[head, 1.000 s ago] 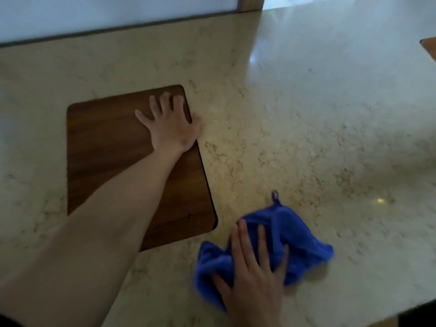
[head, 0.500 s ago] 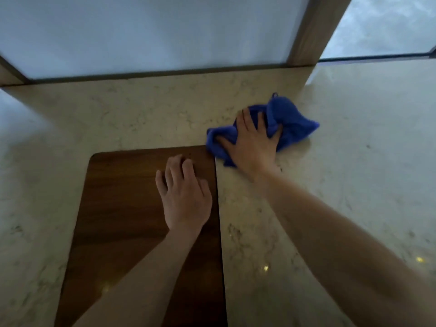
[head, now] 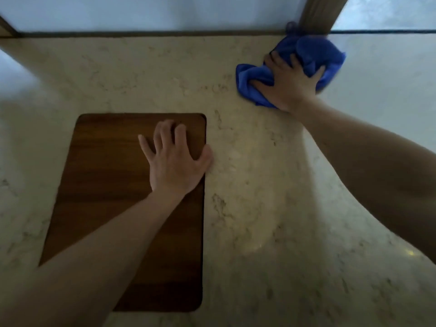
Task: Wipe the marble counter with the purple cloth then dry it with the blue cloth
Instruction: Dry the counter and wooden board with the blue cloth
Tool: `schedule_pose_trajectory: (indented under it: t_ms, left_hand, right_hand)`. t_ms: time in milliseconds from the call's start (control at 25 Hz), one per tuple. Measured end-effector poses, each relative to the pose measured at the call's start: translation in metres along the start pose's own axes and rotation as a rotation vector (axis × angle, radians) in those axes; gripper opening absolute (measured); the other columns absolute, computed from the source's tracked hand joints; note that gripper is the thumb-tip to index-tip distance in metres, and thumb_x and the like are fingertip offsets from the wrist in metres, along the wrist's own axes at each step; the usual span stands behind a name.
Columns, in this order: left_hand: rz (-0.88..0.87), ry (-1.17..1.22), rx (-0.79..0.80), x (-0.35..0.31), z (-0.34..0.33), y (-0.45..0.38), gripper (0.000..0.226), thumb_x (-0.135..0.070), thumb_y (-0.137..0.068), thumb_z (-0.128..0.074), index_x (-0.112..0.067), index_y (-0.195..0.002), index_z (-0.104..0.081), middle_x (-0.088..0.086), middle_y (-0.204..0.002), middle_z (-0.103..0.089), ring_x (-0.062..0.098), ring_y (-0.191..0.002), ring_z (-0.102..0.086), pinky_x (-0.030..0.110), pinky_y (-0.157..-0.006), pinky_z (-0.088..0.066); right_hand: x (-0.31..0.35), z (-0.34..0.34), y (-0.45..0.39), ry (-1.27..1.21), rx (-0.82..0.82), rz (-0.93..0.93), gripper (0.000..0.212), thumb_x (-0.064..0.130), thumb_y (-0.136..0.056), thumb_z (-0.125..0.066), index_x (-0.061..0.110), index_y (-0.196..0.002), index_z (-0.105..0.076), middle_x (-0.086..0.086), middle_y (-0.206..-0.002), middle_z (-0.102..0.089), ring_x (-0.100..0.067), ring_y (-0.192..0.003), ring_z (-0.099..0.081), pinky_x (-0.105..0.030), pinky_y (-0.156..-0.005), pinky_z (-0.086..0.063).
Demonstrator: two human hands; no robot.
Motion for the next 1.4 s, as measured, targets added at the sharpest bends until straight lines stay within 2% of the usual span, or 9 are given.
schedule_pose_trajectory:
  t_ms: [280, 520, 720, 880, 1040, 1120, 1200, 1320, 1400]
  left_hand:
    - [-0.034, -0.034, 0.074, -0.007, -0.001, 0.014, 0.074, -0.078, -0.083, -0.036, -0.037, -0.145, -0.031, 0.005, -0.163, -0.015, 0.037, -0.153, 0.004, 0.077, -0.111, 0.001]
    - [-0.110, -0.079, 0.193, -0.019, -0.004, 0.144, 0.077, -0.083, -0.083, -0.029, -0.040, -0.146, -0.023, 0.002, -0.165, -0.006, 0.042, -0.152, 0.008, 0.077, -0.112, -0.001]
    - [-0.133, -0.088, 0.302, -0.028, -0.010, 0.253, 0.083, -0.085, -0.082, -0.031, -0.042, -0.151, -0.013, 0.000, -0.166, 0.000, 0.039, -0.152, 0.008, 0.073, -0.114, 0.000]
    - [-0.207, -0.120, 0.354, -0.040, -0.024, 0.336, 0.099, -0.091, -0.069, -0.008, -0.037, -0.152, -0.014, 0.006, -0.166, -0.005, 0.039, -0.152, -0.001, 0.066, -0.118, -0.004]
    - [-0.469, 0.038, 0.114, -0.073, 0.012, 0.419, 0.061, -0.063, -0.084, -0.045, -0.031, -0.136, -0.040, 0.007, -0.145, -0.041, 0.036, -0.130, -0.045, 0.061, -0.101, -0.040]
    - [-0.717, 0.012, 0.085, -0.089, 0.014, 0.468, 0.050, -0.051, -0.089, -0.047, -0.027, -0.132, -0.047, 0.004, -0.139, -0.048, 0.028, -0.123, -0.051, 0.054, -0.101, -0.045]
    - [-0.803, -0.017, 0.125, -0.094, 0.009, 0.491, 0.047, -0.048, -0.094, -0.042, -0.025, -0.133, -0.050, 0.001, -0.136, -0.055, 0.023, -0.122, -0.057, 0.048, -0.103, -0.047]
    - [-0.702, -0.094, 0.303, -0.099, 0.004, 0.494, 0.061, -0.060, -0.097, -0.029, -0.032, -0.151, -0.028, 0.004, -0.153, -0.042, 0.025, -0.138, -0.044, 0.050, -0.113, -0.033]
    - [-0.668, -0.195, 0.425, -0.101, -0.005, 0.499, 0.069, -0.066, -0.096, -0.028, -0.041, -0.155, -0.003, 0.008, -0.162, -0.022, 0.030, -0.148, -0.026, 0.054, -0.116, -0.023]
  right_hand:
    - [-0.009, -0.030, 0.230, -0.052, 0.019, -0.012, 0.083, 0.083, -0.084, -0.024, 0.042, -0.156, -0.015, 0.022, -0.164, -0.007, -0.019, -0.154, -0.001, -0.080, -0.104, 0.010]
    - [0.012, -0.052, 0.417, -0.068, 0.109, -0.010, 0.087, 0.084, -0.084, -0.016, 0.039, -0.157, -0.003, 0.021, -0.165, 0.006, -0.017, -0.152, 0.012, -0.078, -0.105, 0.014]
    - [0.029, -0.062, 0.532, -0.055, 0.055, 0.001, 0.090, 0.086, -0.082, -0.018, 0.038, -0.158, -0.006, 0.020, -0.164, 0.004, -0.016, -0.152, 0.011, -0.076, -0.106, 0.013]
    - [0.033, -0.070, 0.583, -0.027, 0.098, -0.031, 0.093, 0.087, -0.079, -0.018, 0.038, -0.158, -0.003, 0.020, -0.164, 0.007, -0.017, -0.152, 0.010, -0.077, -0.106, 0.009]
    - [0.032, -0.076, 0.617, -0.044, 0.194, -0.078, 0.089, 0.078, -0.084, -0.020, 0.037, -0.155, 0.013, 0.019, -0.160, 0.025, -0.017, -0.149, 0.024, -0.074, -0.108, 0.013]
    - [0.032, -0.072, 0.624, -0.034, 0.246, -0.042, 0.086, 0.066, -0.091, -0.031, 0.035, -0.155, 0.017, 0.016, -0.159, 0.030, -0.019, -0.148, 0.027, -0.074, -0.110, 0.010]
    - [0.027, -0.067, 0.626, -0.064, 0.322, 0.012, 0.092, 0.062, -0.090, -0.045, 0.035, -0.156, 0.014, 0.013, -0.161, 0.027, -0.018, -0.150, 0.022, -0.068, -0.116, 0.006]
    - [-0.006, -0.054, 0.625, -0.071, 0.357, 0.034, 0.103, 0.073, -0.078, -0.058, 0.041, -0.157, 0.000, 0.009, -0.165, 0.014, -0.019, -0.153, 0.007, -0.050, -0.121, -0.003]
    - [-0.040, -0.048, 0.622, 0.006, 0.324, -0.039, 0.101, 0.083, -0.073, -0.053, 0.050, -0.153, -0.002, 0.011, -0.162, 0.017, -0.024, -0.152, 0.012, -0.052, -0.119, 0.002]
Point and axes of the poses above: each hand's wrist, its own y-axis away from the middle knuckle, its own z-axis out of the back of the hand, x = y × z, the point moved 10 cm from there along -y, towards the middle knuckle
